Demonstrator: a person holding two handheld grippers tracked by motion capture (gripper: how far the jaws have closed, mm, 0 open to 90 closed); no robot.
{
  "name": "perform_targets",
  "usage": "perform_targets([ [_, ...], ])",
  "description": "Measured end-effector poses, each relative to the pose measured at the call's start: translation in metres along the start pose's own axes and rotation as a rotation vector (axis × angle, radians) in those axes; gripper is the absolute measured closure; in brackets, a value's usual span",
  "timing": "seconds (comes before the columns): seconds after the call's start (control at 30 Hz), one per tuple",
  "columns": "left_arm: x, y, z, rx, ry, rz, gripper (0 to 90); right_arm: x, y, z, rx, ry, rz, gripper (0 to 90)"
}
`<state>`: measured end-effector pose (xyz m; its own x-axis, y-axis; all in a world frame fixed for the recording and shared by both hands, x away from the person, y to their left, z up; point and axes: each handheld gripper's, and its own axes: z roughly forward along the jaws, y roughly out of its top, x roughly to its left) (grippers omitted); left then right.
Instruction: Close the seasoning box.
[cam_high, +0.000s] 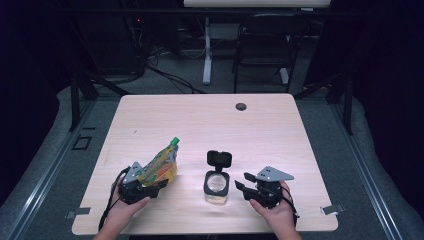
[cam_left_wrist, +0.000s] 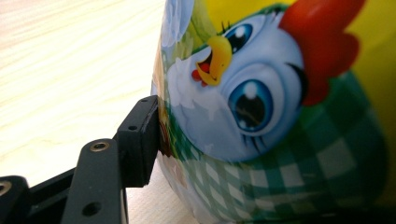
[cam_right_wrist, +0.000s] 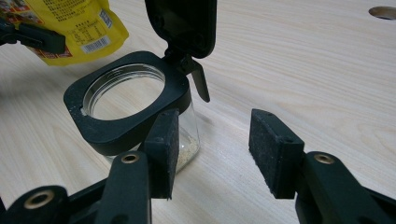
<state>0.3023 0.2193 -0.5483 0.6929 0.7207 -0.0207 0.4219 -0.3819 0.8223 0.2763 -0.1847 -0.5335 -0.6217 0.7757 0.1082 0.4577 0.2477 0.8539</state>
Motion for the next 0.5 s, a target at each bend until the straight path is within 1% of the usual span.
perform_targets([
  [0.03, 0.0001, 0.0006, -0.0013, 0.004, 0.006, 0.012, 40.6, 0.0000, 0.0002, -0.0001, 0.002, 0.000, -0.004, 53.0],
  [0.17, -0.0003, 0.0014, -0.0037, -0.009, 0.021, 0.019, 40.6, 0.0000, 0.0002, -0.0002, 0.005, 0.001, -0.007, 53.0],
  [0.27, -0.0006, 0.0021, -0.0056, -0.010, 0.036, 0.034, 40.6, 0.0003, 0.0002, -0.0002, 0.000, 0.002, -0.002, 53.0],
  [0.4, -0.0022, 0.0033, -0.0082, -0.010, 0.060, 0.059, 40.6, 0.0003, 0.0005, -0.0008, 0.007, 0.001, -0.008, 53.0],
  [0.43, -0.0033, 0.0040, -0.0090, -0.009, 0.074, 0.073, 40.6, 0.0004, 0.0005, -0.0008, 0.006, 0.001, -0.008, 52.9],
  [0.5, -0.0045, 0.0050, -0.0101, -0.010, 0.087, 0.092, 40.6, 0.0007, 0.0004, -0.0007, 0.001, 0.000, -0.008, 52.9],
])
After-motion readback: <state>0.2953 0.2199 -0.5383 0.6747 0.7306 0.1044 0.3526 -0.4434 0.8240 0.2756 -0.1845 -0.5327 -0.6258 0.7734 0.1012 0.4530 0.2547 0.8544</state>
